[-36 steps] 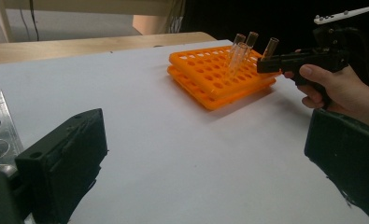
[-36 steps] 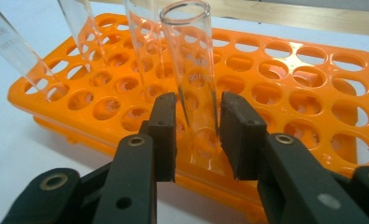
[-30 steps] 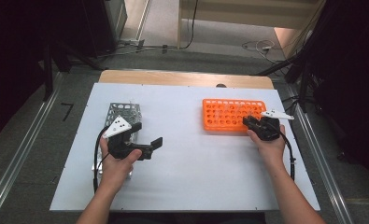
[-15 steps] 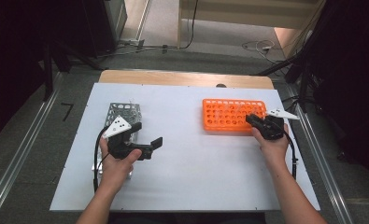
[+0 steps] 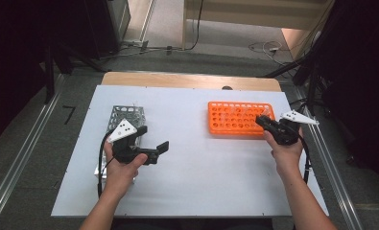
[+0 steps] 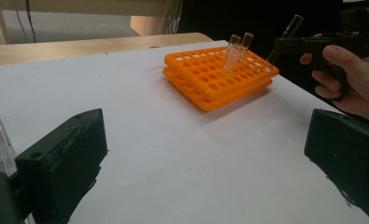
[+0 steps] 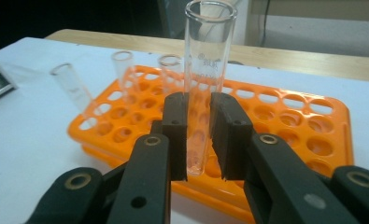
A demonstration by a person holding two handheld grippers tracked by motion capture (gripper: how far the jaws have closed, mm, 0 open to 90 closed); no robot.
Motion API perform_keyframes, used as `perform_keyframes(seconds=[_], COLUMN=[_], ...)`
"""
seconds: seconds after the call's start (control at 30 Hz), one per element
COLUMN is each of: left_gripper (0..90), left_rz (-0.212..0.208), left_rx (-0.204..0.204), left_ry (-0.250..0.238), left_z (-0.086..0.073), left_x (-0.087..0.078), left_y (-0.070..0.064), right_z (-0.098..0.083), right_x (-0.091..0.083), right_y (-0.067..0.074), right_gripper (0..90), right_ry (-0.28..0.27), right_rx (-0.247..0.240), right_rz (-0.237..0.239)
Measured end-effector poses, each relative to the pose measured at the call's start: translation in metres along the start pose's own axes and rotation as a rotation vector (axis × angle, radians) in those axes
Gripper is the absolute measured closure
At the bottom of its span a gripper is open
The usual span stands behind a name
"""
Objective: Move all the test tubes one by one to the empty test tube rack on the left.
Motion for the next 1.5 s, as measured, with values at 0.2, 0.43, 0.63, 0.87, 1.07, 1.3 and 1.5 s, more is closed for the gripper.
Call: perform_keyframes(seconds=[0.2,0.43,0.63,0.87,1.07,1.3,1.5], left_gripper=[0.0,0.0,0.0,0.0,0.0,0.0,0.7], left_rz=[-0.012,-0.021,-0.029,-0.045,-0.062,-0.091,-0.1], left_rx=[0.008,0.012,0.018,0.027,0.036,0.048,0.067], left_ry=[0.002,-0.001,-0.001,0.0,0.004,0.004,0.01], left_z=[0.002,0.003,0.005,0.006,0.008,0.011,0.013], left_x=[0.001,0.003,0.005,0.009,0.013,0.016,0.021], left_y=[-0.004,-0.007,-0.011,-0.019,-0.027,-0.038,-0.046], right_z=[-0.007,-0.019,-0.028,-0.04,-0.051,-0.06,-0.068], right_x=[-0.006,-0.011,-0.013,-0.013,-0.014,-0.015,-0.013], right_y=[0.024,0.056,0.081,0.108,0.131,0.151,0.162], right_gripper=[74.2,74.2,74.2,74.2,74.2,74.2,74.2], right_ry=[0.016,0.037,0.056,0.085,0.111,0.131,0.148], right_rx=[-0.033,-0.065,-0.087,-0.13,-0.158,-0.185,-0.205], right_rz=[0.054,0.133,0.186,0.241,0.289,0.328,0.35])
Point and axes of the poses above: each handheld gripper's, and its own axes: x roughly forward along the jaws, z roughly out of its top, y roughly to its left, the point moved 9 cm from there along x, roughly forward along the jaws, and after that the axes turned 14 degrees about x, right-handed, at the moved point
